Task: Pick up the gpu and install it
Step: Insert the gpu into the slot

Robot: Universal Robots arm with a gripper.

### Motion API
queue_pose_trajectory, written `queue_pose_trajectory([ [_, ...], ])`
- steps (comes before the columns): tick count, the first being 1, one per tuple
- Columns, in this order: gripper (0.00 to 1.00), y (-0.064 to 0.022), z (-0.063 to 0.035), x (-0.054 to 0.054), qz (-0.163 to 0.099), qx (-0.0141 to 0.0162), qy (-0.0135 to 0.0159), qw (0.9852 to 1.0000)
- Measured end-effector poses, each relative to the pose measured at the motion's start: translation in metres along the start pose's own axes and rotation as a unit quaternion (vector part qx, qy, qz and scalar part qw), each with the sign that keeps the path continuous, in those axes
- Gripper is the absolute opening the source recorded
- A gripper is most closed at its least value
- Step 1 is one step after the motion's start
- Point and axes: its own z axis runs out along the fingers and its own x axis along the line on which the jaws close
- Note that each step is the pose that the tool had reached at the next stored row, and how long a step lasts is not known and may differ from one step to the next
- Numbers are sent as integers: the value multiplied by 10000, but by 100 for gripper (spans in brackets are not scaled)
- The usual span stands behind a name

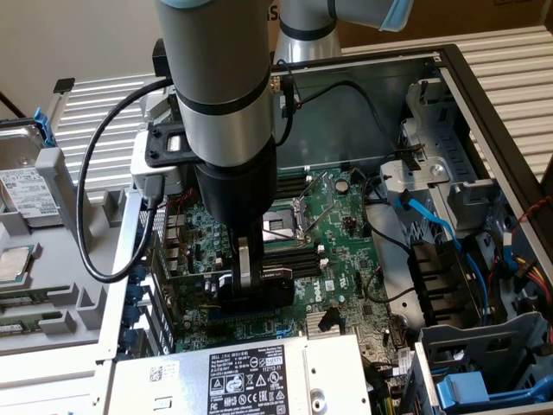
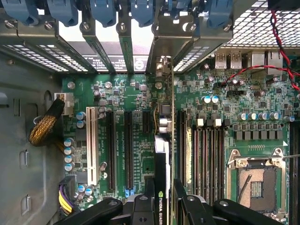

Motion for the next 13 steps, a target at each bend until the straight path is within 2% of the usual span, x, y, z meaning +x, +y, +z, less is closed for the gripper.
queue_pose_trajectory([
  [13,26,0,8,1,0,0,0,10000],
])
